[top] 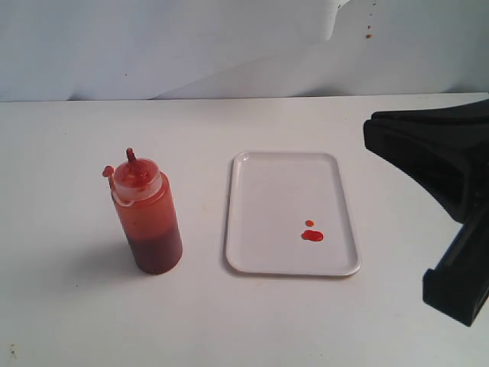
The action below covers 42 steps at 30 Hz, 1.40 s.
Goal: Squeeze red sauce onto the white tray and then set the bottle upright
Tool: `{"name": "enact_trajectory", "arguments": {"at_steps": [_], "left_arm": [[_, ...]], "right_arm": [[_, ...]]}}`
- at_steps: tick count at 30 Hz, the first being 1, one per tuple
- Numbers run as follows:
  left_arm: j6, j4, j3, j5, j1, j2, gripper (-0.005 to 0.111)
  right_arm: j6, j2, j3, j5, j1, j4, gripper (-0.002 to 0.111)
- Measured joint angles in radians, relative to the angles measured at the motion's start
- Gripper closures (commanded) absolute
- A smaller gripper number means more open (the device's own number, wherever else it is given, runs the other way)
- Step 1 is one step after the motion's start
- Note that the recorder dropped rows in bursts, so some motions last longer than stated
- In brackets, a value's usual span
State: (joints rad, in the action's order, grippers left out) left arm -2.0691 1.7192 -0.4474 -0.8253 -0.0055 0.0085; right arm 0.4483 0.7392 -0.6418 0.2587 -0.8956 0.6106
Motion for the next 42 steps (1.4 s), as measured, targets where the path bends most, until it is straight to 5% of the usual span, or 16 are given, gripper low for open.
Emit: {"name": "enact_trajectory", "arguments": {"at_steps": [18,25,35,40,42], "left_arm": [[-0.008,-0.091,0.048,0.075,0.0,-0.005,0.107],[0.596,-0.549,0.228,0.098,0.0,-0.005,0.107],[1.115,-1.157,0.391,0.38,0.0,-0.006,0.107],[1.747,-1.686,0.391,0.678,0.0,-0.006,0.107],[1.964,-1.789,0.394,0.76,0.0,-0.006,0.107]], "right_arm": [[0.0,0.0,0.004,-0.002,0.0,-0.002,0.108],[0.0,0.0,0.004,-0.002,0.0,-0.002,0.108],[0.0,0.0,0.004,-0.002,0.0,-0.002,0.108],[0.0,0.0,0.004,-0.002,0.0,-0.002,0.108],[0.0,0.0,0.004,-0.002,0.0,-0.002,0.108]]}}
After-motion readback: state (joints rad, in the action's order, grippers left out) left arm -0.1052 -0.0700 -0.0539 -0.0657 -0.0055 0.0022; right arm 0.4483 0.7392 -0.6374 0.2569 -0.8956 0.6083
